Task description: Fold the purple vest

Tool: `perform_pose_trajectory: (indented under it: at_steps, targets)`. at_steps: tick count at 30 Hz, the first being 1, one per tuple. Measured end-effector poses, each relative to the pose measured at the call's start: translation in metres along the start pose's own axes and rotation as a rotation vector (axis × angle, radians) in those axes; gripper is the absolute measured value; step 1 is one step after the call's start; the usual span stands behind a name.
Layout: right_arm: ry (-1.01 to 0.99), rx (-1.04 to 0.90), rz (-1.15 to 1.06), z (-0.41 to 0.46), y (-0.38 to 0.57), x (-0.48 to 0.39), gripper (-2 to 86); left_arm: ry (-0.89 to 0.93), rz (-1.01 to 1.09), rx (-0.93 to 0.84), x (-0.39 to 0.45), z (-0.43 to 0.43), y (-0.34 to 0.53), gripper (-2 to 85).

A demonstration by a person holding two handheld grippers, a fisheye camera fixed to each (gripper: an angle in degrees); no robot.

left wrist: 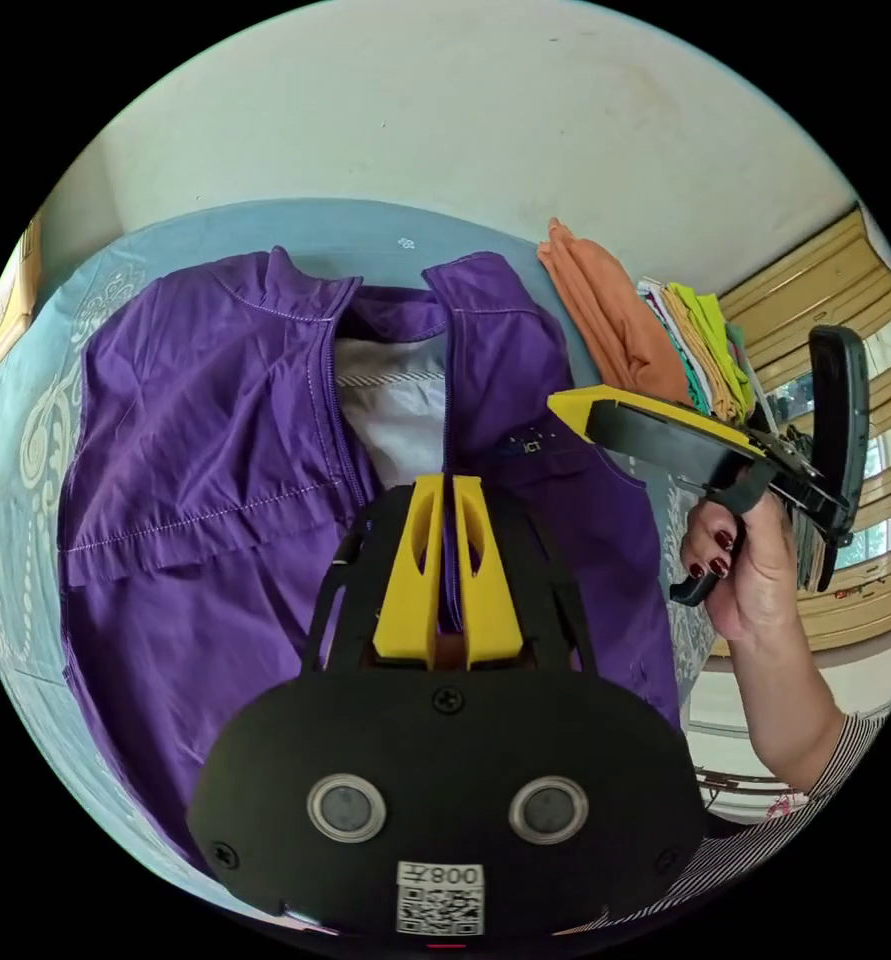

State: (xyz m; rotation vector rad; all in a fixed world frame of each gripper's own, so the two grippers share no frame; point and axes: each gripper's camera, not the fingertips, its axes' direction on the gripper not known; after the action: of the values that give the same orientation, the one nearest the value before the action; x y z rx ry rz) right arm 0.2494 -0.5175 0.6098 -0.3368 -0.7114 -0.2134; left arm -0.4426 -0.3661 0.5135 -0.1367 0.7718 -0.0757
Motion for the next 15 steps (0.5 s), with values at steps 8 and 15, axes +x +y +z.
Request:
perform_pose_trajectory:
  at_steps: [8,15]
  targets:
    - [-0.06,-0.103,-0.055,0.03,-0.043,0.021,2.7,-0.088,-0.01,0.122,-0.037,-0.022,0.0,2.6]
    - [-0.114,0.125,0.034,-0.062,-0.056,0.096,5.8,0.01,0.064,0.274,-0.057,-0.066,-0.028,7.8]
